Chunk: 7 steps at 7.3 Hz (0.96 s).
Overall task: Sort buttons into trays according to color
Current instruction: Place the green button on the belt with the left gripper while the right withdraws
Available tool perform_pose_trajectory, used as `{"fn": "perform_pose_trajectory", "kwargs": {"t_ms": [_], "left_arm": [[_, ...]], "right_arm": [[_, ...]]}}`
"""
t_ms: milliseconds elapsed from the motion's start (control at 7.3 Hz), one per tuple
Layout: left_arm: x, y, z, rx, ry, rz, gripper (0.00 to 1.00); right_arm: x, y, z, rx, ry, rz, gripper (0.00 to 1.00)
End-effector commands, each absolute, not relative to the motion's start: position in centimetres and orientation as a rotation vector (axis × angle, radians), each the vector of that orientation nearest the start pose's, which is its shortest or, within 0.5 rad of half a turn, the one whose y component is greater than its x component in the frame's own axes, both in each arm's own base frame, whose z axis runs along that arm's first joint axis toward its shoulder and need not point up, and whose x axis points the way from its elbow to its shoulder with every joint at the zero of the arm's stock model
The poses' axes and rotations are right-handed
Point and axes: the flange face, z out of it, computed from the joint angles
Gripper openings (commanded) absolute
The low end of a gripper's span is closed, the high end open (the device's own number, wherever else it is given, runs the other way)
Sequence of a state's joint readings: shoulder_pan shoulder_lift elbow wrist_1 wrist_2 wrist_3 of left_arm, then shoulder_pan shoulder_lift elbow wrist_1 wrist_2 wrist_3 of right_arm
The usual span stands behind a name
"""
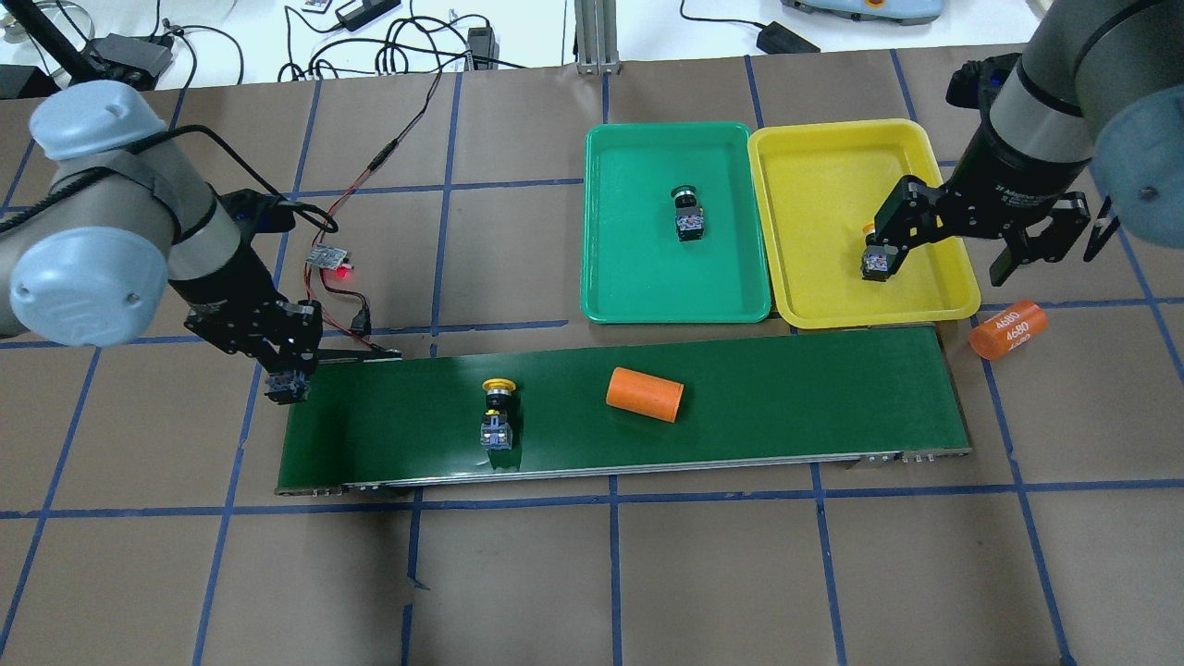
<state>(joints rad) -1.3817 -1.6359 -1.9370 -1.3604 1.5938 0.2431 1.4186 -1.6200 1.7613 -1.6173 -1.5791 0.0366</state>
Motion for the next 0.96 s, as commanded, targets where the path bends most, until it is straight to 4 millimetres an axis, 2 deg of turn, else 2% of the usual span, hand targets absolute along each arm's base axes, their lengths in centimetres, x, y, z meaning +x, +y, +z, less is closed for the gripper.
{"fn": "perform_pose_trajectory", "kwargs": {"t_ms": [0,137,274,411,548,685,822], "left_arm": [[-9.2,-46.7,28.3,0.107,3.125,0.353,0.1],[-9.6,-46.0,27.3,0.041,3.119,0.374,0.1],[-9.6,-45.4,26.8,0.045,3.119,0.358,0.14],[-9.6,-45.2,26.2,0.045,3.118,0.374,0.48],[-9.7,-45.4,25.7,0.047,3.121,0.336,0.77],[-9.8,-45.2,26.0,0.056,3.122,0.314,1.0],[-9.8,-45.6,28.5,0.055,3.128,0.214,1.0]], "right_arm": [[7.8,-45.4,42.6,0.254,3.132,0.162,1.0],[7.8,-45.4,42.6,0.245,3.131,0.162,1.0],[7.8,-45.3,42.6,0.245,3.131,0.164,1.0],[7.8,-45.3,42.5,0.242,3.132,0.169,1.0],[8.0,-45.2,42.6,0.235,3.131,0.167,1.0],[8.1,-45.3,42.5,0.233,3.132,0.169,1.0],[8.2,-45.2,42.5,0.223,3.135,0.169,1.0]]}}
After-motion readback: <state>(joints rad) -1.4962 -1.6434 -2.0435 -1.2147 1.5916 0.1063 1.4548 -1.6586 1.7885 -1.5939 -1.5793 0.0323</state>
